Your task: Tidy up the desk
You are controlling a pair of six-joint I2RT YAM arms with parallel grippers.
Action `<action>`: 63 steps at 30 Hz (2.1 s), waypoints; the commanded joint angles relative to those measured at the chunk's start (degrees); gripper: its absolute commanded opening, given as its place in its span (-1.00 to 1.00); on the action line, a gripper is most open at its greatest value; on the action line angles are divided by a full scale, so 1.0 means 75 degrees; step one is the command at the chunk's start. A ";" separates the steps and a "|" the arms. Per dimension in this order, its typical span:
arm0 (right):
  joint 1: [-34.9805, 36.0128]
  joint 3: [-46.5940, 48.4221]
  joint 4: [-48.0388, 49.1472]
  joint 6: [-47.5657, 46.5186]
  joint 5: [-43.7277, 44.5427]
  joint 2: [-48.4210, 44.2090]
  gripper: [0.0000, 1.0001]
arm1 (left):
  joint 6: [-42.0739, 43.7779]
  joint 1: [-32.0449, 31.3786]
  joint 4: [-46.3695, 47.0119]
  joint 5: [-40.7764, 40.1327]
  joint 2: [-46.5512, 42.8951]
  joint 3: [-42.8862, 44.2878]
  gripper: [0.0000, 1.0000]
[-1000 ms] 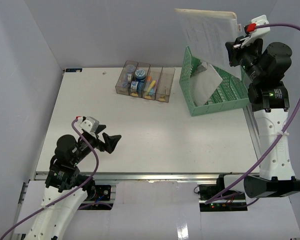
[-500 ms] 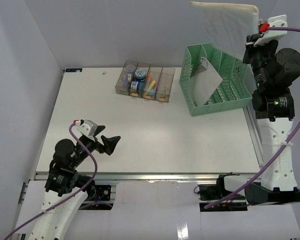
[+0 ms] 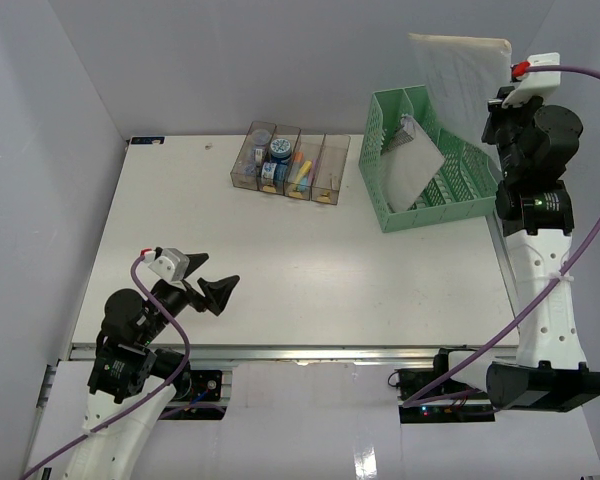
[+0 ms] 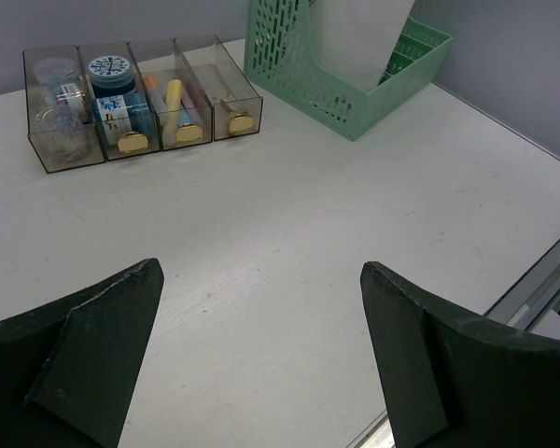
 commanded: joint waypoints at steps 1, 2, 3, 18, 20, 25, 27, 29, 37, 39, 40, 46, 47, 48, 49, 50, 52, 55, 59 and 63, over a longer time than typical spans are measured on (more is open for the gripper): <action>-0.0021 -0.0197 0.0736 0.0380 0.0026 -0.0236 -0.85 | -0.0064 -0.0043 0.0068 0.0040 -0.0028 -0.0064 0.96; -0.0021 -0.0317 0.0750 0.0392 0.0032 -0.0258 -0.85 | -0.0061 -0.0043 0.0068 0.0039 -0.0034 -0.0064 0.96; -0.0021 -0.0443 0.0774 0.0397 0.0042 -0.0277 -0.85 | -0.0056 -0.0048 0.0068 0.0044 -0.0039 -0.0064 0.96; -0.0021 -0.2107 0.1023 0.0642 0.0436 -0.0874 -0.85 | -0.0058 -0.0093 0.0068 0.0060 0.0009 -0.0076 0.96; -0.0021 -0.2268 0.0975 0.0669 0.0407 -0.0969 -0.85 | -0.0055 -0.0107 0.0068 0.0057 0.0015 -0.0076 0.96; -0.0021 -0.2550 0.0791 0.0774 0.0310 -0.1188 -0.85 | -0.0052 -0.0099 0.0058 0.0059 0.0027 -0.0076 0.96; -0.0021 -0.2638 0.0732 0.0835 0.0288 -0.1219 -0.85 | -0.0052 -0.0107 0.0068 0.0060 0.0035 -0.0076 0.96; -0.0021 -0.2761 0.0705 0.0854 0.0281 -0.1242 -0.85 | -0.0052 -0.0122 0.0068 0.0060 0.0055 -0.0072 0.96; -0.0021 -0.3079 0.0829 0.0969 0.0267 -0.1097 -0.85 | -0.0052 -0.0122 0.0068 0.0072 0.0103 -0.0064 0.96; -0.0021 -0.3083 0.0841 0.0979 0.0257 -0.1037 -0.83 | -0.0044 -0.0122 0.0060 0.0072 0.0112 -0.0064 0.96; -0.0021 -0.3098 0.0841 0.0991 0.0242 -0.1017 -0.82 | -0.0052 -0.0122 0.0068 0.0072 0.0122 -0.0063 0.96; -0.0021 -0.3249 0.0860 0.1023 0.0136 -0.0954 -0.73 | -0.0043 -0.0122 0.0078 0.0081 0.0154 -0.0043 0.96; -0.0021 -0.3264 0.0864 0.1023 0.0132 -0.0950 -0.73 | -0.0040 -0.0122 0.0080 0.0083 0.0164 -0.0050 0.96; -0.0021 -0.3273 0.0870 0.1023 0.0120 -0.0938 -0.72 | -0.0040 -0.0122 0.0080 0.0083 0.0168 -0.0047 0.96; -0.0021 -0.3282 0.0869 0.1023 0.0102 -0.0923 -0.72 | -0.0040 -0.0122 0.0080 0.0083 0.0171 -0.0044 0.96; -0.0021 -0.3290 0.0853 0.1028 0.0076 -0.0903 -0.70 | -0.0040 -0.0122 0.0080 0.0083 0.0181 -0.0052 0.96; -0.0021 -0.3290 0.0853 0.1064 0.0013 -0.0822 -0.66 | -0.0040 -0.0122 0.0080 0.0083 0.0190 -0.0053 0.96; -0.0021 -0.3238 0.0879 0.1152 -0.0042 -0.0637 -0.62 | -0.0040 -0.0119 0.0077 0.0083 0.0206 -0.0049 0.96; -0.0031 -0.3050 0.0939 0.1237 -0.0078 -0.0347 -0.58 | -0.0051 -0.0121 0.0078 0.0083 0.0225 -0.0051 0.96; -0.0021 -0.2964 0.1050 0.1279 -0.0160 -0.0132 -0.57 | -0.0052 -0.0111 0.0080 0.0083 0.0238 -0.0041 0.96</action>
